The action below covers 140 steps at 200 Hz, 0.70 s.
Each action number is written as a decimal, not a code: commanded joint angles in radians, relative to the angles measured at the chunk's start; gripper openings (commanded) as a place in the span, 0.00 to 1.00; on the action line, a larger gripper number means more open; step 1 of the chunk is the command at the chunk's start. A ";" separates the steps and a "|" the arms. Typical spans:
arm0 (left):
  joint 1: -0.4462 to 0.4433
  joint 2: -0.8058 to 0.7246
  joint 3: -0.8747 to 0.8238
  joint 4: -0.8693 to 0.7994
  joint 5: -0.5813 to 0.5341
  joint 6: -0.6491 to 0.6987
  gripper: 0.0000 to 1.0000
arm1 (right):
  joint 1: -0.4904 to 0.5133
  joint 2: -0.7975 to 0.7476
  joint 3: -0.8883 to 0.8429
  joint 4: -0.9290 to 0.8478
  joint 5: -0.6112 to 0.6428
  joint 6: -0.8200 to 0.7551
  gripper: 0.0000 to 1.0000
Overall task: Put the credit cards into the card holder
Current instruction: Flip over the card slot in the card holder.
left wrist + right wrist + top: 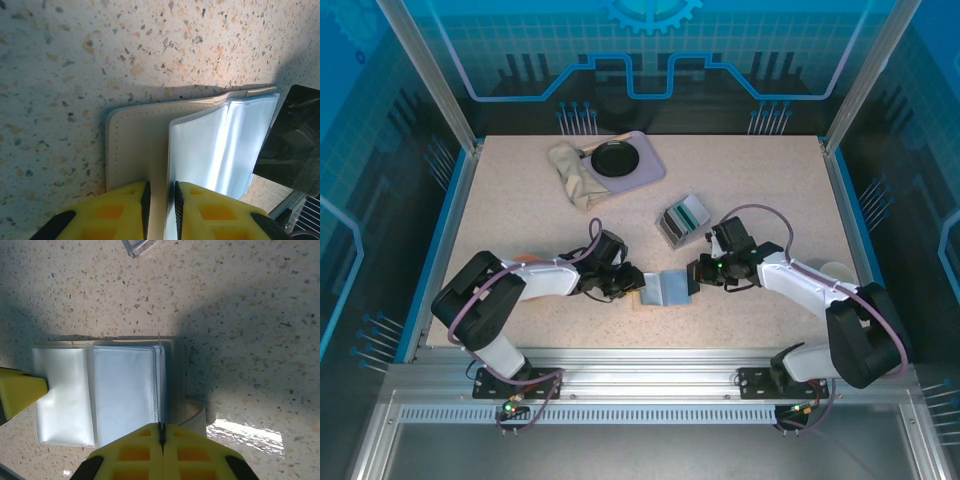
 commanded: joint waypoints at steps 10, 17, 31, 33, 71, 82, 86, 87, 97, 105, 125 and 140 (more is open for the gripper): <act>-0.007 0.006 0.029 -0.025 0.016 0.030 0.23 | 0.004 0.021 -0.008 0.040 -0.041 0.011 0.01; -0.006 0.006 0.029 -0.026 0.016 0.030 0.23 | 0.004 0.023 -0.012 0.047 -0.050 0.015 0.01; -0.008 0.007 0.029 -0.026 0.016 0.029 0.23 | 0.007 0.019 -0.008 0.055 -0.064 0.022 0.01; -0.008 0.006 0.029 -0.026 0.016 0.030 0.23 | 0.008 0.017 -0.008 0.053 -0.063 0.023 0.01; -0.007 0.005 0.028 -0.026 0.016 0.030 0.23 | 0.024 -0.026 0.023 -0.011 -0.007 0.014 0.01; -0.007 0.005 0.028 -0.027 0.015 0.030 0.23 | 0.026 -0.038 0.037 -0.039 0.011 0.009 0.02; -0.007 0.005 0.029 -0.027 0.016 0.030 0.23 | 0.026 -0.041 0.040 -0.043 0.012 0.007 0.02; -0.008 0.005 0.029 -0.027 0.015 0.030 0.23 | 0.026 -0.041 0.041 -0.045 0.012 0.007 0.02; -0.008 0.006 0.028 -0.027 0.014 0.030 0.23 | 0.027 -0.051 0.046 -0.050 0.007 0.005 0.02; -0.008 0.006 0.030 -0.027 0.015 0.029 0.23 | 0.027 -0.056 0.050 -0.055 0.003 0.005 0.02; -0.008 0.006 0.032 -0.027 0.016 0.031 0.23 | 0.031 -0.056 0.061 -0.065 -0.001 0.005 0.03; -0.006 0.006 0.032 -0.026 0.016 0.030 0.23 | 0.034 -0.054 0.063 -0.062 -0.007 0.006 0.03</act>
